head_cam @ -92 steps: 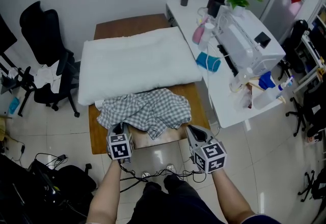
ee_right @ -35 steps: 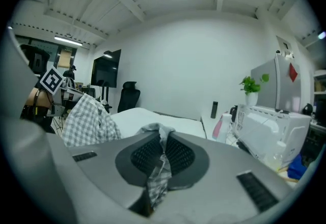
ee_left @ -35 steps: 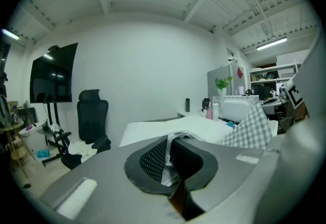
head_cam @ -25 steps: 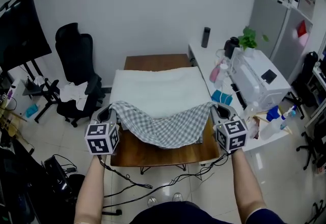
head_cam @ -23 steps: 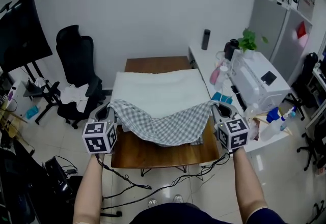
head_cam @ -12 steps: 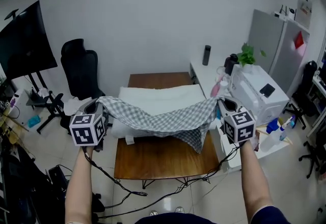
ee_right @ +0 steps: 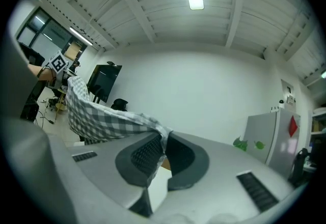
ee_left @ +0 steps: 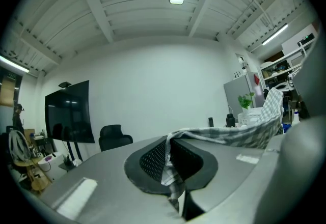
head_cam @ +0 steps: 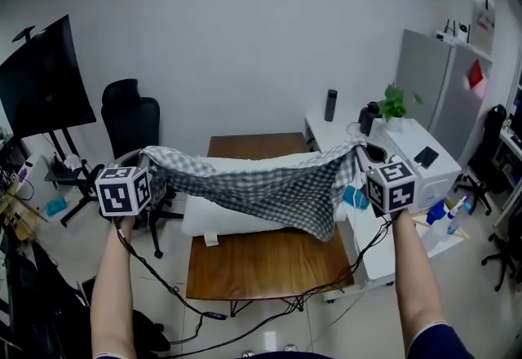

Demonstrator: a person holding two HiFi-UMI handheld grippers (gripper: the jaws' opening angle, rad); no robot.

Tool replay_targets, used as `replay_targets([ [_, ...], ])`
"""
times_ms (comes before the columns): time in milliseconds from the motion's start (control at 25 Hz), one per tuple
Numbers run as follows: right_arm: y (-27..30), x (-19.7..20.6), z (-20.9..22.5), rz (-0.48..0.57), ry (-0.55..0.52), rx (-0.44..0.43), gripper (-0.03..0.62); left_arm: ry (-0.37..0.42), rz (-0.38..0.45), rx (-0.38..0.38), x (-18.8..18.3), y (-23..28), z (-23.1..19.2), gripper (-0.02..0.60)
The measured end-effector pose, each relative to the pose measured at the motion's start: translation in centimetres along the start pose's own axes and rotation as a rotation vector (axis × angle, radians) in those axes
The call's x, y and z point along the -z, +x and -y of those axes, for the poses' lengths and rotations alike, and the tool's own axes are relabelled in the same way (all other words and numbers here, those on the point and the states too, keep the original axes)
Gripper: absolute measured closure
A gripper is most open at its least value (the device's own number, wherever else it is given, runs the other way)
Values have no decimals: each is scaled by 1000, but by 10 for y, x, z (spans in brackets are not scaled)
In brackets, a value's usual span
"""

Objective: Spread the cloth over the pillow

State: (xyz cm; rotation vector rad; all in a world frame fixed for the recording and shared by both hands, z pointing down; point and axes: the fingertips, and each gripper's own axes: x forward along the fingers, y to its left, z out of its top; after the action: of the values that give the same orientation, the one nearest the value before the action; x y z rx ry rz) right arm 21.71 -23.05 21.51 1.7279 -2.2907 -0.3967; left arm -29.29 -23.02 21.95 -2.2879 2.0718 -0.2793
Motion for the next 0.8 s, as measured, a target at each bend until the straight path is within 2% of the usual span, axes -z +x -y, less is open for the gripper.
replay_targets([
  [320, -1, -33, 26, 32, -19, 38, 572, -16, -20, -17, -16, 5, -22, 565],
  [800, 2, -43, 40, 45, -22, 51, 572, -4, -59, -9, -19, 6, -32, 565],
])
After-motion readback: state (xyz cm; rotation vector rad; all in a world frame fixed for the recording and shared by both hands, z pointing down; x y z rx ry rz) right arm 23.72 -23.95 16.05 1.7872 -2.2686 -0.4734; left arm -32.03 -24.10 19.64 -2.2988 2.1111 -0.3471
